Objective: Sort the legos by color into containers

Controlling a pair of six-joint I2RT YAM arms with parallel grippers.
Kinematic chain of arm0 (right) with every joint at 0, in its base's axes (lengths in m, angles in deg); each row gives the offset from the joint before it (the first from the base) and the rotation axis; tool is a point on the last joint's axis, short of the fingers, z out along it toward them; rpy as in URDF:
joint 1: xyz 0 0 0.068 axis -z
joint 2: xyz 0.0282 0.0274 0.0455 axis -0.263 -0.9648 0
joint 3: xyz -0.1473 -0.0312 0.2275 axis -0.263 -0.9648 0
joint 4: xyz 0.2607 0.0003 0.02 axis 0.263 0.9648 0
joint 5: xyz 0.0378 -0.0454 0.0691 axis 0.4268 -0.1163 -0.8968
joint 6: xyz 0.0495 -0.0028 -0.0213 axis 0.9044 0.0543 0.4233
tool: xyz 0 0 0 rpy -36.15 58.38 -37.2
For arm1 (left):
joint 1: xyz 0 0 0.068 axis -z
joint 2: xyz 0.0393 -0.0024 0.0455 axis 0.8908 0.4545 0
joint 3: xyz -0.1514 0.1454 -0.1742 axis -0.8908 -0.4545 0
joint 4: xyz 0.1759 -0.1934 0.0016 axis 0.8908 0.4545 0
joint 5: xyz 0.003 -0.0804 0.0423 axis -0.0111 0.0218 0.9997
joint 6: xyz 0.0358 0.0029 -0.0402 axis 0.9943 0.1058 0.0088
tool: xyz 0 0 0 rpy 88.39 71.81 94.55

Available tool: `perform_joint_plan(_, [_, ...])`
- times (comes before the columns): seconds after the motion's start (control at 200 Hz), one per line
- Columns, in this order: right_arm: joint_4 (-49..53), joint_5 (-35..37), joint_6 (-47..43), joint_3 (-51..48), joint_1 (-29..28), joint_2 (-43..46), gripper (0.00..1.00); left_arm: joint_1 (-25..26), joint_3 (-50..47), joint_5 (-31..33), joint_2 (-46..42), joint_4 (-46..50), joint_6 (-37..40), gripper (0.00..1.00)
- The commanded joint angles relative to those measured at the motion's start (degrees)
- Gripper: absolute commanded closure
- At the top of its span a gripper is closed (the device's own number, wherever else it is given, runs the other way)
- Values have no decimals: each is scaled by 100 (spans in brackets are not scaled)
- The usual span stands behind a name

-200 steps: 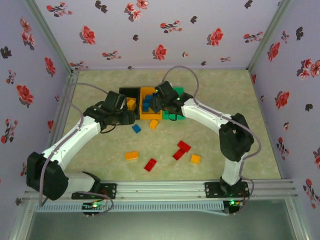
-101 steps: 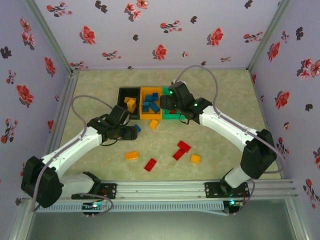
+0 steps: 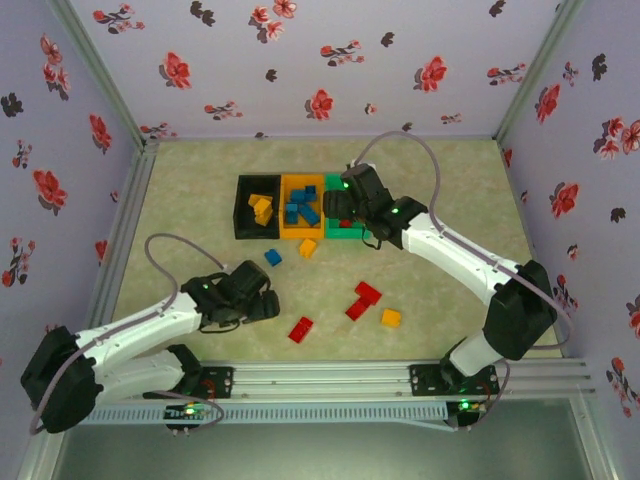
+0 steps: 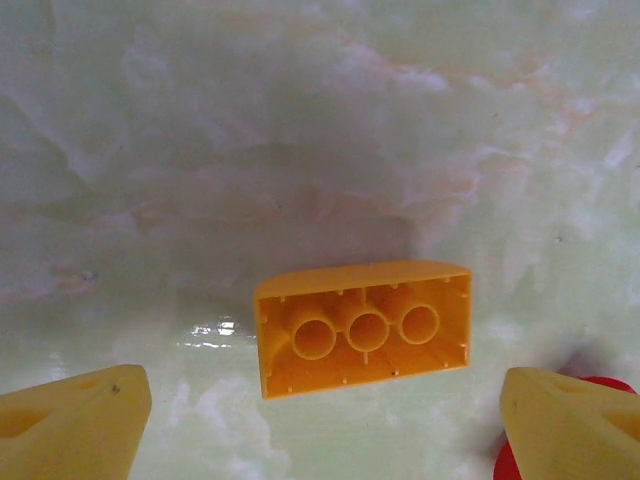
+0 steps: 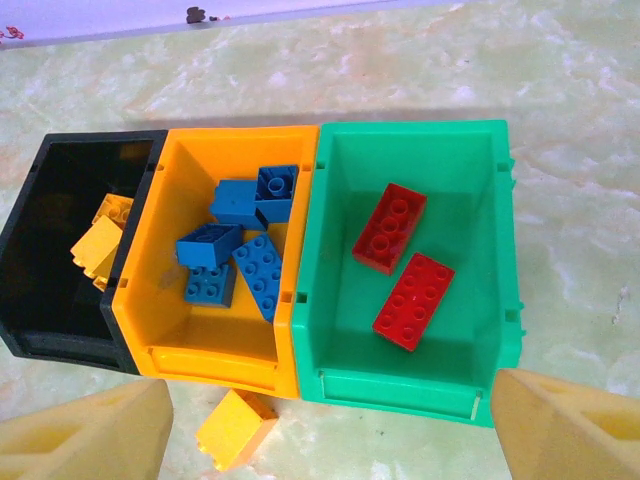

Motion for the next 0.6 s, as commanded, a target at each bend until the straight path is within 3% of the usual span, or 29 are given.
perform_joint_plan(0.0, [-61, 51, 90, -20, 24, 11, 16, 108, -65, 213, -24, -351, -563, 7])
perform_joint_plan(0.595, [-54, 40, 79, -2, 24, 16, 16, 333, 210, 400, 926, -410, -590, 10])
